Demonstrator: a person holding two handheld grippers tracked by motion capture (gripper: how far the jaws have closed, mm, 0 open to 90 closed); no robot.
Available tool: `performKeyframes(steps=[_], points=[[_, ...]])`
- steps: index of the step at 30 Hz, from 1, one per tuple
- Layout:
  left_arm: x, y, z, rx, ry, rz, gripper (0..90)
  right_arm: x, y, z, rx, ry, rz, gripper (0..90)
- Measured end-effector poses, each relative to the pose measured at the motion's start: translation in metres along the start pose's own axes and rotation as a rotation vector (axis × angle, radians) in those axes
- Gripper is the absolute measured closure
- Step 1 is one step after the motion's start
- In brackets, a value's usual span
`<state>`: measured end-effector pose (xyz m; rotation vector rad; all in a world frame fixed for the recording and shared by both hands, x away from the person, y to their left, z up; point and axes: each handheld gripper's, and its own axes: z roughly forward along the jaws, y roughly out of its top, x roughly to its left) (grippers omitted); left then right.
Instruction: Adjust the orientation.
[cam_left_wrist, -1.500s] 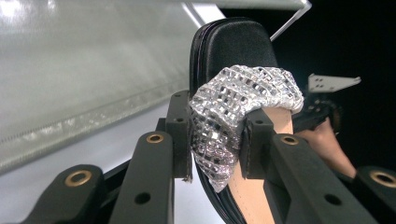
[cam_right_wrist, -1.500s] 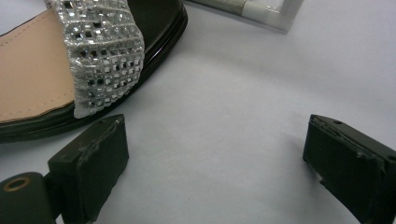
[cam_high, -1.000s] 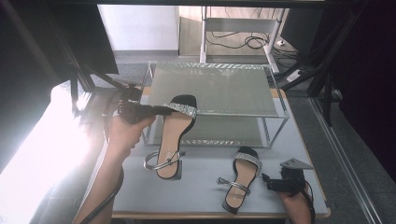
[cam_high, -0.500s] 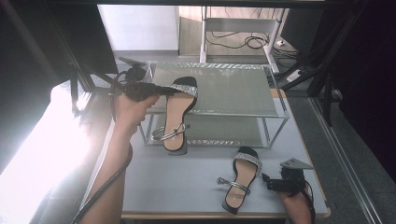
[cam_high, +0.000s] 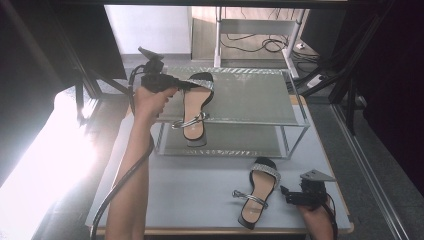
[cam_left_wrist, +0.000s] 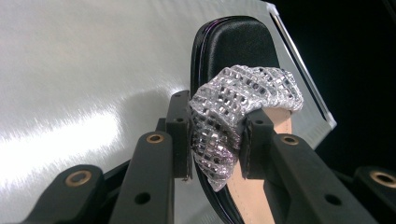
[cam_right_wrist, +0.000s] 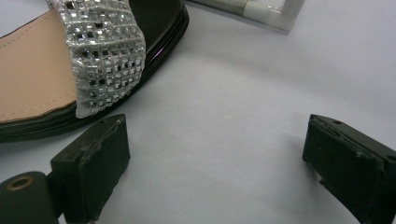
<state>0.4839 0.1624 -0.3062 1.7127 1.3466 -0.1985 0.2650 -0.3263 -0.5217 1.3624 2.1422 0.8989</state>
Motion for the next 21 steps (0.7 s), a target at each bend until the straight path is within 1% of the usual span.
performKeyframes(steps=[4,11,14,19,20,21], points=[[0.005,0.011,0.004,-0.002,0.012,-0.021,70.3,0.000,0.000,0.000,-0.001,0.001,-0.001,7.7],[0.009,0.029,0.008,-0.001,0.044,-0.023,70.3,0.000,0.000,0.000,-0.003,0.002,-0.004,8.1],[0.014,0.036,0.014,0.008,0.062,-0.020,70.3,0.000,0.000,0.000,-0.003,0.002,-0.003,8.1],[0.019,0.046,0.024,0.006,0.090,-0.025,70.2,0.000,0.000,0.000,-0.004,0.003,-0.004,8.4],[0.020,0.048,0.027,-0.001,0.084,-0.032,70.2,0.000,0.000,0.000,-0.004,0.003,-0.004,8.4],[0.021,0.049,0.028,0.002,0.089,-0.025,70.2,0.000,0.000,0.000,-0.004,0.003,-0.004,8.4]])
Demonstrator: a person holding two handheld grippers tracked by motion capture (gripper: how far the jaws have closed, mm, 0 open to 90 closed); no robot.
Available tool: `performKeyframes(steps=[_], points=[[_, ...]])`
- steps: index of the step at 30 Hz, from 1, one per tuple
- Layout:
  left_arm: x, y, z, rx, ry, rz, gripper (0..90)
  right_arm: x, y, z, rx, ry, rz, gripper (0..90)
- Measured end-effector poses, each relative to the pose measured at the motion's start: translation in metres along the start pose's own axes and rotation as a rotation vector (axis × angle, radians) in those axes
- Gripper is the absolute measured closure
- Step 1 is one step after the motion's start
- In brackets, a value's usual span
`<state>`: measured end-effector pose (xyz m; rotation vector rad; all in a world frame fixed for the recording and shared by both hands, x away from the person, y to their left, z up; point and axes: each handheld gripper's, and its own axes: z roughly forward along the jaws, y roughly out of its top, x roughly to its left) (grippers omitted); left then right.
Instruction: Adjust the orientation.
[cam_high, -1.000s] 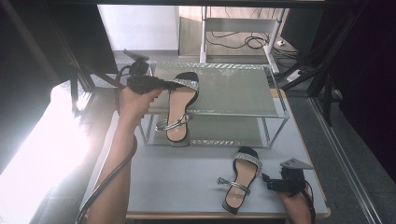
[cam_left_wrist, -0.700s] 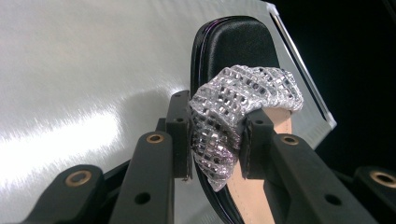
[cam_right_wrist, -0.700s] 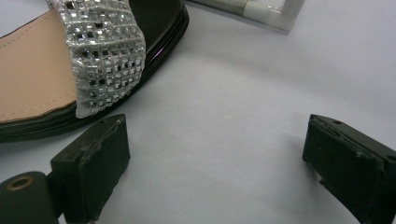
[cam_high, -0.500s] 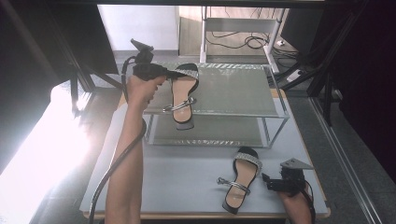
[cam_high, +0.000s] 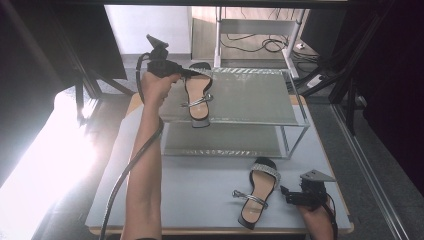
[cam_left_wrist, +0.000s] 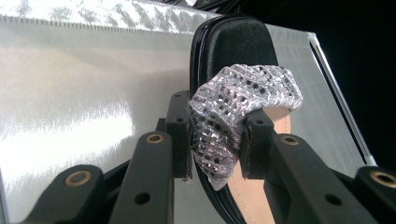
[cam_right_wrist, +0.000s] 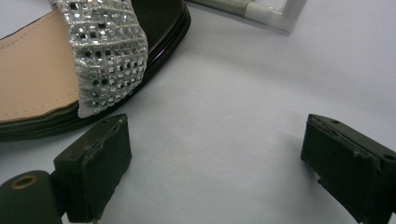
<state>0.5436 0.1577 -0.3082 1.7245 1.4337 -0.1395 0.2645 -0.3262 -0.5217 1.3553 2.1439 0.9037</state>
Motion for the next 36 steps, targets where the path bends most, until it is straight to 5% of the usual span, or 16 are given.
performKeyframes(steps=[6,16,21,27,36], points=[[0.004,0.003,0.017,-0.019,0.033,-0.008,70.0,0.000,0.000,0.000,-0.001,0.001,-0.001,8.8],[0.001,-0.002,0.045,-0.054,0.114,0.042,68.6,0.000,0.000,0.000,-0.003,0.004,0.000,9.4],[0.000,-0.004,0.045,-0.062,0.109,0.063,64.8,0.000,0.000,0.000,-0.005,0.005,-0.004,10.0],[-0.006,-0.009,0.034,-0.076,0.132,0.127,41.1,0.001,0.000,0.000,-0.006,0.006,-0.006,10.4],[-0.015,-0.029,0.009,-0.099,0.117,0.219,24.2,0.001,0.000,0.000,-0.006,0.007,-0.005,10.6]])
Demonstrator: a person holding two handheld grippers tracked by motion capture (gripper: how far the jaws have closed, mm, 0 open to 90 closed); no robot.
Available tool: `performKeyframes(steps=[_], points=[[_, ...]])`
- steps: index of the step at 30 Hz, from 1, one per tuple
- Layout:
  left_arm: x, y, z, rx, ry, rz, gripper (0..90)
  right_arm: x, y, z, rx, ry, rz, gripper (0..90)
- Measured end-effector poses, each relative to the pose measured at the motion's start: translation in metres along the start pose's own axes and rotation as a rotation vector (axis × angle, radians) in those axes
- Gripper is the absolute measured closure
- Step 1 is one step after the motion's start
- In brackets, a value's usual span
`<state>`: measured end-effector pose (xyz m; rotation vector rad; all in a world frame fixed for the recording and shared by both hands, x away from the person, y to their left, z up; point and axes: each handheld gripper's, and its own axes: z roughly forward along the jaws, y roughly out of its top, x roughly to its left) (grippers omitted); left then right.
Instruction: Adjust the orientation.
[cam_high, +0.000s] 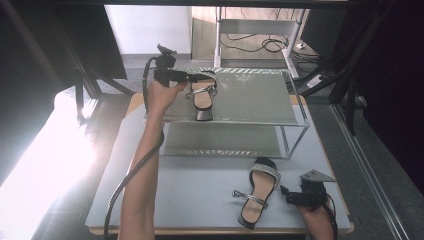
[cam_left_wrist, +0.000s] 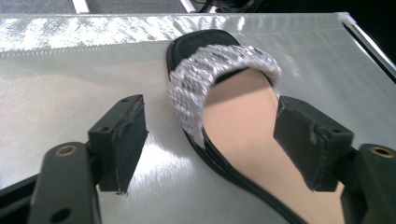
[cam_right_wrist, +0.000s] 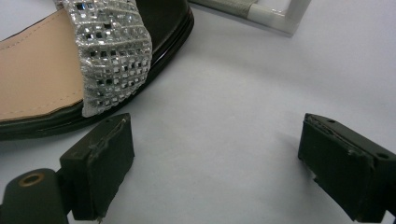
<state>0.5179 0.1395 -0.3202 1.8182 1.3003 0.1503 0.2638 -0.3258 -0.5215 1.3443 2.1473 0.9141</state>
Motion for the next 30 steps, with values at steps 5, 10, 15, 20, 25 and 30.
performKeyframes(steps=[5,10,15,20,25,30], points=[[-0.001,-0.007,-0.014,-0.017,-0.005,0.017,18.3,0.000,0.000,0.000,0.001,-0.001,0.001,10.6],[-0.001,-0.013,-0.029,-0.049,-0.006,0.032,14.8,0.000,0.000,0.000,0.001,-0.001,0.000,10.6],[0.000,-0.022,-0.040,-0.076,-0.009,0.045,12.6,0.000,0.000,0.000,0.001,-0.002,0.000,10.5],[0.000,-0.030,-0.048,-0.084,-0.015,0.062,8.9,0.000,0.000,0.000,0.001,-0.002,-0.001,10.5],[-0.002,-0.041,-0.057,-0.084,-0.022,0.092,7.0,0.000,0.000,0.000,0.002,-0.001,0.001,10.5],[-0.004,-0.052,-0.064,-0.093,-0.020,0.113,4.2,0.000,0.000,0.000,0.003,-0.003,0.000,10.3]])
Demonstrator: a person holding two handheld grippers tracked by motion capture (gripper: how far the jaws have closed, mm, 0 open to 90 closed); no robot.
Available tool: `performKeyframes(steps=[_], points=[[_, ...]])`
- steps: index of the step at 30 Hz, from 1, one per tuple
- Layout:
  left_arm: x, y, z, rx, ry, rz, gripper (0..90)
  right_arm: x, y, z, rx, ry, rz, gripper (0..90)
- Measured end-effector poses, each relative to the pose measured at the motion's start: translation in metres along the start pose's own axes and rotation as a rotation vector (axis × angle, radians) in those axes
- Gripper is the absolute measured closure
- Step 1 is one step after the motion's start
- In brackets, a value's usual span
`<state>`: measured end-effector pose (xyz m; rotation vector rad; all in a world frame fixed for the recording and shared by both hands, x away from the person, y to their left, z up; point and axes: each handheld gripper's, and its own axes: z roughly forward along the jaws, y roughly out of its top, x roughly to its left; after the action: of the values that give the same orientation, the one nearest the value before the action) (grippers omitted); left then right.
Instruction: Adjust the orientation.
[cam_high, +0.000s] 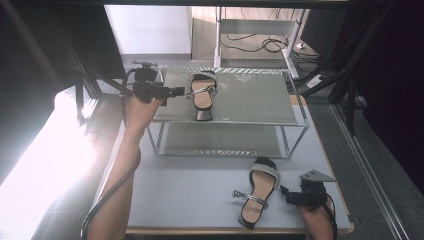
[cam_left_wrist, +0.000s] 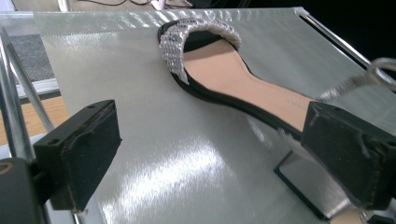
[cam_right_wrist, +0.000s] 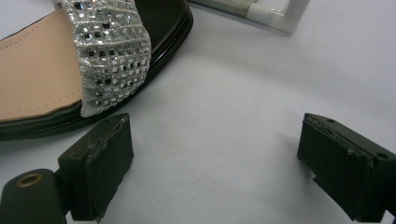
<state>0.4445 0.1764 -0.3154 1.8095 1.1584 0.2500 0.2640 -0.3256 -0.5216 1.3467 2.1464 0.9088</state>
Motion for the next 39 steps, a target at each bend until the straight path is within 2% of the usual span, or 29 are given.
performKeyframes(steps=[12,26,39], points=[[-0.015,-0.026,-0.016,-0.007,-0.001,0.075,0.0,0.000,0.000,0.000,0.000,0.002,0.000,10.5],[-0.030,-0.050,-0.035,-0.023,-0.016,0.117,0.0,0.000,0.000,0.000,0.001,0.003,-0.001,10.7],[-0.049,-0.074,-0.045,-0.029,-0.024,0.167,0.0,0.000,0.000,0.000,0.002,0.002,0.001,10.8]])
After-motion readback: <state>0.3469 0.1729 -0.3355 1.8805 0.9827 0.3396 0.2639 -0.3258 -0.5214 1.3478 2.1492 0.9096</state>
